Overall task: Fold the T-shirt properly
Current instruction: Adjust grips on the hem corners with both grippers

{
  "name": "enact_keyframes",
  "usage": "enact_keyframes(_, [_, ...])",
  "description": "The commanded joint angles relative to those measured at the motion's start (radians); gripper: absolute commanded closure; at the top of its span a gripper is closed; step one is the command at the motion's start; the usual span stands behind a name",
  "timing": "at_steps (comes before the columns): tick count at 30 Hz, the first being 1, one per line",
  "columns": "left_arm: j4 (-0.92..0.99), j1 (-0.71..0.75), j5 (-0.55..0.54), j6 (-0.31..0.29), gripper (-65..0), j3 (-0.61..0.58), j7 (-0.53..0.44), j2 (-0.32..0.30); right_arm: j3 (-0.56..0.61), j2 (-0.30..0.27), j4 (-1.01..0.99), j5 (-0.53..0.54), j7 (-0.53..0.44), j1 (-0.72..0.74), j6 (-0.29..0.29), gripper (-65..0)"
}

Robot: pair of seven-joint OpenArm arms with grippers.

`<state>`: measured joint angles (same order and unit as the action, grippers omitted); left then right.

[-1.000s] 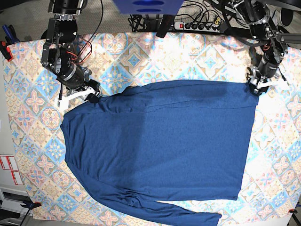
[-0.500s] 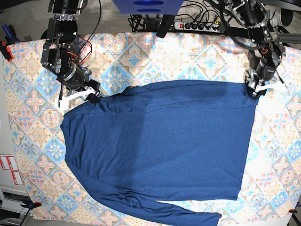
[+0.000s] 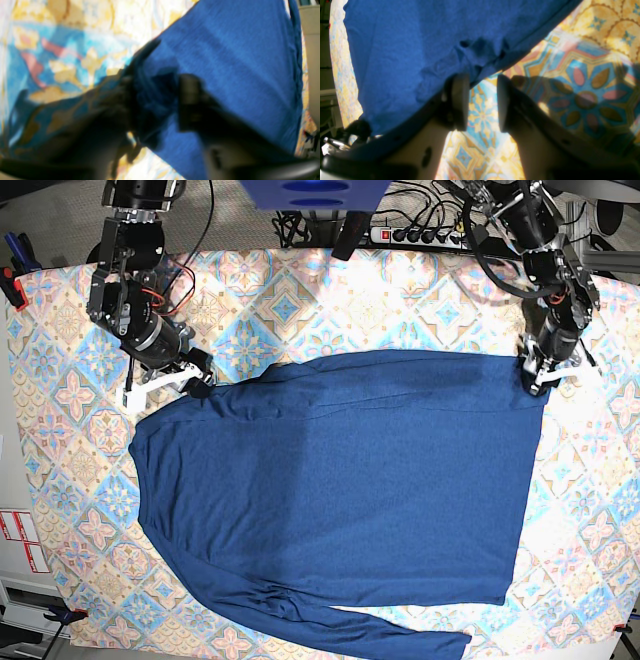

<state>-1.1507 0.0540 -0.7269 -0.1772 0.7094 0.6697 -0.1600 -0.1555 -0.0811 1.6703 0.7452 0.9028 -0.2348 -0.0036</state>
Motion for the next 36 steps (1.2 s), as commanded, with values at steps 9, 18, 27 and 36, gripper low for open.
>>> enact_keyframes(9, [-0.007,0.014,0.005,0.003,0.0,0.000,0.025,-0.006,-0.009,-0.004,-0.005,0.017,-0.018,0.055,0.009,-22.3])
enact_keyframes(18, [-0.007,0.019,0.003,0.003,0.0,0.000,0.025,-0.008,-0.109,-0.003,-0.247,0.162,-0.007,0.151,0.009,-27.9])
enact_keyframes(27, [-0.007,0.019,0.003,0.003,0.0,0.000,0.025,-0.008,-0.117,-0.003,-0.371,0.168,-0.011,0.205,0.009,-27.9])
enact_keyframes(36, [-0.007,0.019,0.003,0.003,0.0,0.000,0.025,-0.008,-0.112,-0.003,-0.457,0.168,-0.017,0.245,0.009,-27.8])
